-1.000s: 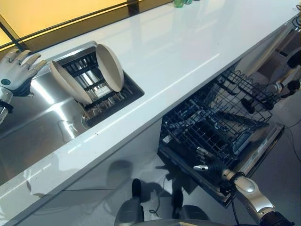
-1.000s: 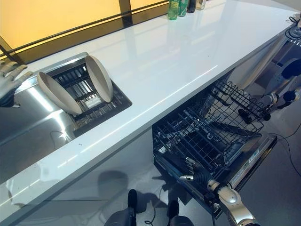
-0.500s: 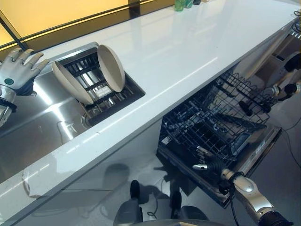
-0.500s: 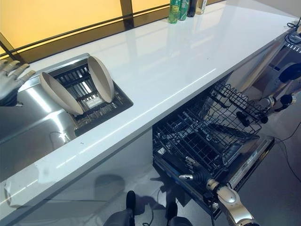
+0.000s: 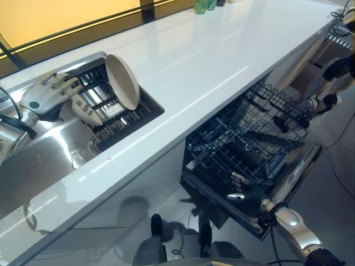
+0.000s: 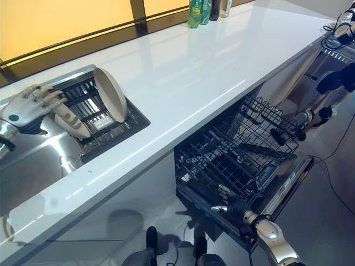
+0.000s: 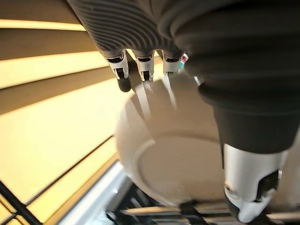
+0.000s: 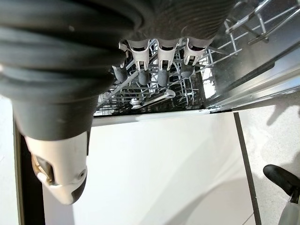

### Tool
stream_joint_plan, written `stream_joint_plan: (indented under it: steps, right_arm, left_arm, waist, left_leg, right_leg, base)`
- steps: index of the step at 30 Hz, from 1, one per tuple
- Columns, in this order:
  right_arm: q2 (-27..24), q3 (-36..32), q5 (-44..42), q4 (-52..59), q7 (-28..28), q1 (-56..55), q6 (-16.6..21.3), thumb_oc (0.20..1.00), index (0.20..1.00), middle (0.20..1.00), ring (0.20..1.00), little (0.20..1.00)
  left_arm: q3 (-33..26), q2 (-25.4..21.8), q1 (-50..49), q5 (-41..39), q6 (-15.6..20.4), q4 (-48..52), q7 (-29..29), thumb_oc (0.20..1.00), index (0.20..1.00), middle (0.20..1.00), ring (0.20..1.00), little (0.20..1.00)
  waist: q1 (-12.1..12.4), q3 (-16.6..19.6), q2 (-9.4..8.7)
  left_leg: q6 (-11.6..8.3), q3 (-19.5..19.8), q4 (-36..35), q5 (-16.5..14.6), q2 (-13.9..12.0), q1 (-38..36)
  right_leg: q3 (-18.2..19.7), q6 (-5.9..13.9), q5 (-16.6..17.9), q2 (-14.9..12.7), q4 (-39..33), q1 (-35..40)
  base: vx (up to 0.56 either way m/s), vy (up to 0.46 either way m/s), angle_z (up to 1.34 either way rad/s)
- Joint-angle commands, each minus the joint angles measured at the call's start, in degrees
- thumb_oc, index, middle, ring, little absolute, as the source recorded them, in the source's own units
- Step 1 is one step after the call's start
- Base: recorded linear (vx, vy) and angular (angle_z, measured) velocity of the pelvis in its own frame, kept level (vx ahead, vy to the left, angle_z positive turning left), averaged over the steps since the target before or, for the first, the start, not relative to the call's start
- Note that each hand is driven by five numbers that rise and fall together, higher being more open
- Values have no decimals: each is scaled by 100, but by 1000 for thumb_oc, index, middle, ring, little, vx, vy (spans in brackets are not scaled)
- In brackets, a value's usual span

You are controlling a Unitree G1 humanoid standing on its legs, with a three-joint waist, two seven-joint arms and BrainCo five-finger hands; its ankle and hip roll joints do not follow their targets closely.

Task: Pick up plates and place into dishwasher.

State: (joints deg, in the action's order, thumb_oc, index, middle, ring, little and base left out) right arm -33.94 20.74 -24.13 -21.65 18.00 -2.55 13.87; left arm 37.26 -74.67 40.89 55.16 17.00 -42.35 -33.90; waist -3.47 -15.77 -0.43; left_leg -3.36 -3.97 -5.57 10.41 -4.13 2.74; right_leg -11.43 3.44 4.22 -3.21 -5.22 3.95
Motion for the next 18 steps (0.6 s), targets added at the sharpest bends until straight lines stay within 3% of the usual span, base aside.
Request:
stream_joint_plan:
  steps: [1, 5, 13, 14, 15, 18]
  right_arm:
    - [-100, -89, -40, 270, -104, 279, 415, 1000, 1000, 1000, 1000, 1000]
    - [-194, -138, -75, 291, -121, 359, 399, 1000, 1000, 1000, 1000, 1000]
    - [-394, -209, -184, 467, -291, 496, 390, 1000, 1000, 1000, 1000, 1000]
    - [-409, -228, -194, 464, -293, 497, 416, 1000, 1000, 1000, 1000, 1000]
    - [-424, -243, -193, 477, -296, 490, 426, 1000, 1000, 1000, 1000, 1000]
    - [-488, -326, -221, 555, -275, 424, 450, 1000, 1000, 1000, 1000, 1000]
  left_arm:
    - [-46, 106, 841, -49, -106, -508, 112, 1000, 1000, 1000, 1000, 1000]
    - [89, 198, 922, -83, -161, -678, 526, 1000, 1000, 1000, 1000, 1000]
    - [307, 295, 1148, -401, -894, -1102, 1595, 1000, 1000, 1000, 1000, 1000]
    - [297, 298, 1152, -411, -925, -1170, 1611, 391, 391, 391, 391, 391]
    - [280, 300, 1139, -449, -961, -1189, 1638, 200, 200, 200, 200, 200]
    - [206, 256, 1067, -520, -943, -1194, 1510, 200, 200, 200, 200, 200]
  waist:
    - [-44, -319, -71]
    - [-85, -415, -104]
    - [-146, -611, -150]
    - [-147, -623, -151]
    - [-151, -628, -151]
    - [-167, -631, -122]
  left_leg:
    - [245, -290, 166, -1047, 511, -295]
    - [252, -309, 175, -1024, 503, -235]
    - [251, -316, 171, -970, 502, -93]
    - [247, -313, 165, -960, 505, -74]
    - [244, -310, 160, -954, 506, -68]
    - [238, -299, 149, -949, 523, -70]
  right_leg:
    - [118, 452, -49, -97, 286, -580]
    - [152, 451, -25, -85, 317, -663]
    - [203, 460, 31, -69, 329, -825]
    - [198, 462, 35, -68, 333, -849]
    - [198, 464, 37, -67, 337, -861]
    - [195, 469, 33, -77, 331, -864]
  base:
    - [-42, 19, -8]
    - [-43, 18, -6]
    - [-45, 18, -5]
    - [-37, 10, -1]
    - [0, 0, 0]
    - [0, 0, 0]
